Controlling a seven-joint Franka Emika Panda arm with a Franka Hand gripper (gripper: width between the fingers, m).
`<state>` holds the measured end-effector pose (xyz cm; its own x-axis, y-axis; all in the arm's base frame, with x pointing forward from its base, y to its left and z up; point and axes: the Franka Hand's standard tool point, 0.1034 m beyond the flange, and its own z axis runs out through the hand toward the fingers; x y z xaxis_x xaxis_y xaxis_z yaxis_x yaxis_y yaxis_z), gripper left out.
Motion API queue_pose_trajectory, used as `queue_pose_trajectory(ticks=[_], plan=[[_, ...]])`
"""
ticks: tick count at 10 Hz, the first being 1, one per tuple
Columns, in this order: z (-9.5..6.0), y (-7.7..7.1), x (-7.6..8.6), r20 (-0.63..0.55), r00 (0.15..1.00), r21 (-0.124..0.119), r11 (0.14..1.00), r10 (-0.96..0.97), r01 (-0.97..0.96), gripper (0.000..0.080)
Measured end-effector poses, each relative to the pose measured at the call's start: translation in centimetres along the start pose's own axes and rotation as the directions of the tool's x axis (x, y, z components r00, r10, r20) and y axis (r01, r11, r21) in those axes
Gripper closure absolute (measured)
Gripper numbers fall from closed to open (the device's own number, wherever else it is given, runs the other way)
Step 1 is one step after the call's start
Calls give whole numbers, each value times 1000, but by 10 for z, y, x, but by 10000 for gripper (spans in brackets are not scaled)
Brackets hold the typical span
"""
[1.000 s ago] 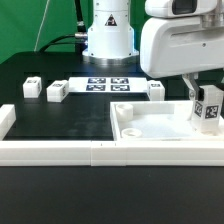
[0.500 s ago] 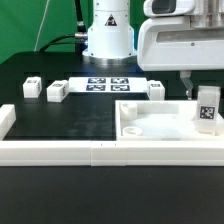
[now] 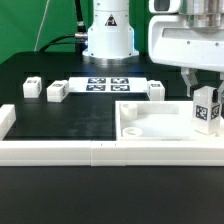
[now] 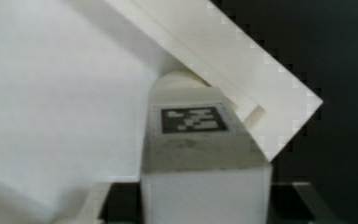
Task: Assemble one leg
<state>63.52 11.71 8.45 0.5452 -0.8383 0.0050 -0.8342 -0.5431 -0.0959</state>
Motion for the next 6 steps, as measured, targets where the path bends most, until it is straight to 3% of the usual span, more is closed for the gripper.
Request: queue_pose_trajectory(ticks=[1, 3, 4, 5, 6], plan=[[0, 0, 0, -3, 996, 3, 996, 88, -88, 508], [0, -1, 1, -11, 996, 15, 996, 85, -84, 508], [0, -1, 0, -11, 999, 15, 999, 49, -49, 425], [0, -2, -1, -6, 998, 17, 998, 57, -57, 289], [1, -2, -2, -4, 1000, 12, 1000, 18, -18, 289]])
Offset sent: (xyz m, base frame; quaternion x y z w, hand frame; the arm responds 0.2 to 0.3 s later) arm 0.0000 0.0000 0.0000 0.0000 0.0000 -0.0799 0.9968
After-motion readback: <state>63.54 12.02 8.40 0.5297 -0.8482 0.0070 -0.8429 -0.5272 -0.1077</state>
